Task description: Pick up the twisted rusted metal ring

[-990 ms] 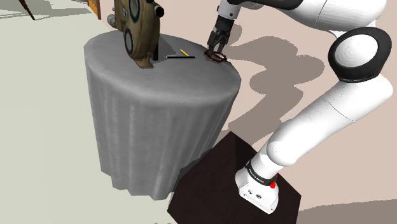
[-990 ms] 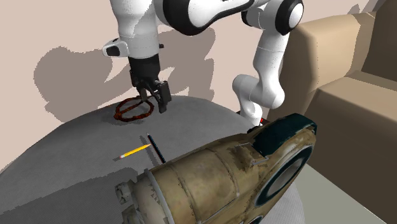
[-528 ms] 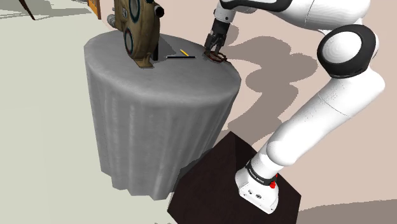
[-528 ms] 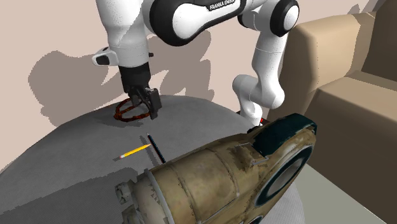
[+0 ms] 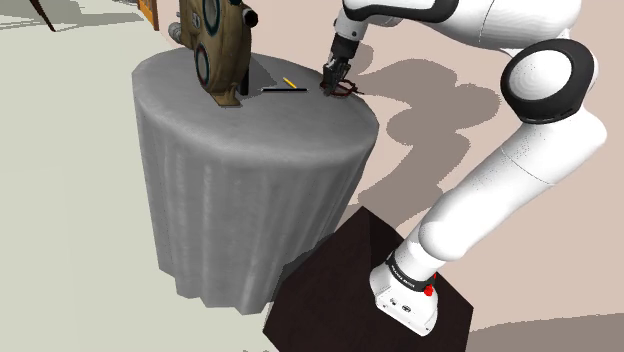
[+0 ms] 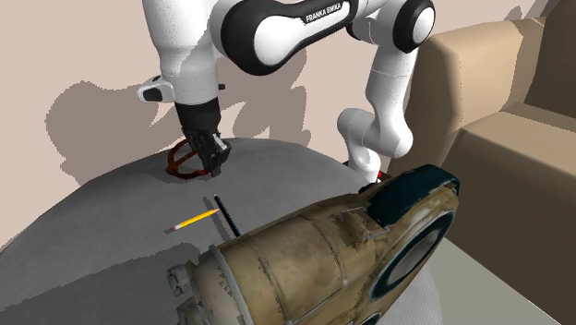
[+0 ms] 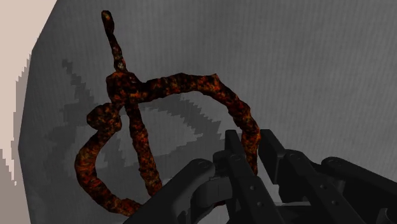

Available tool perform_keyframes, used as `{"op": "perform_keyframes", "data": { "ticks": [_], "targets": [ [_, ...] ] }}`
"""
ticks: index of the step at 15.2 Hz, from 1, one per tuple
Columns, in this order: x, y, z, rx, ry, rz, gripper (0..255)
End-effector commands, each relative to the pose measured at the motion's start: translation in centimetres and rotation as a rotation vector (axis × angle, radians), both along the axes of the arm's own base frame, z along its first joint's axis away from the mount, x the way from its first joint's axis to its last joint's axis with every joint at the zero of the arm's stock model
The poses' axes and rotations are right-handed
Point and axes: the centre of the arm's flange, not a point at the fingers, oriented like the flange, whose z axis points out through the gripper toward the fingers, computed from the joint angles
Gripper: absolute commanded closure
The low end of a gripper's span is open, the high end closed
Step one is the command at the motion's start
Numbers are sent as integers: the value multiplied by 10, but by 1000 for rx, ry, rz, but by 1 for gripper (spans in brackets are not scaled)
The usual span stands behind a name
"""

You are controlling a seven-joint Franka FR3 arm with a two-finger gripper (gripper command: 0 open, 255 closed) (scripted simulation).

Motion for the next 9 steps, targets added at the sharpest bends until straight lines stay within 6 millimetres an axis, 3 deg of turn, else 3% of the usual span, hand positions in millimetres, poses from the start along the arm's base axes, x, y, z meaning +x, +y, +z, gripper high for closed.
{"op": "perform_keyframes", "data": {
  "ticks": [1, 6, 9],
  "targets": [
    [0, -4, -5, -3, 11, -5, 255],
    [0, -3, -5, -3, 11, -5, 255],
    [0, -3, 11, -3, 11, -5, 255]
  ]
}}
